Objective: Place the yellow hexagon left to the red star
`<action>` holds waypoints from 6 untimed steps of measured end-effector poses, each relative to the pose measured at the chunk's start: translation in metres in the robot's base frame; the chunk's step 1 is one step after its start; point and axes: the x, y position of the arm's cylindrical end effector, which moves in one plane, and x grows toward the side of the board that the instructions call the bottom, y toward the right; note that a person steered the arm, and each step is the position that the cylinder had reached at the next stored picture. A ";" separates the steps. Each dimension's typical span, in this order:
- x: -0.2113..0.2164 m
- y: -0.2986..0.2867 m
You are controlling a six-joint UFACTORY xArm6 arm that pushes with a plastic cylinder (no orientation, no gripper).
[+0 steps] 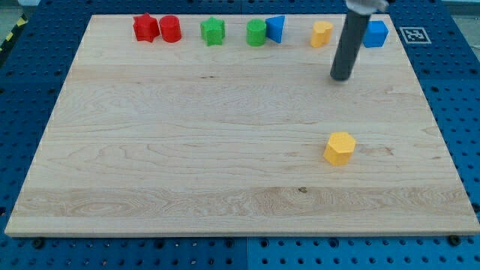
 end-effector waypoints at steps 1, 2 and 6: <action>0.053 0.020; 0.116 0.048; 0.159 0.018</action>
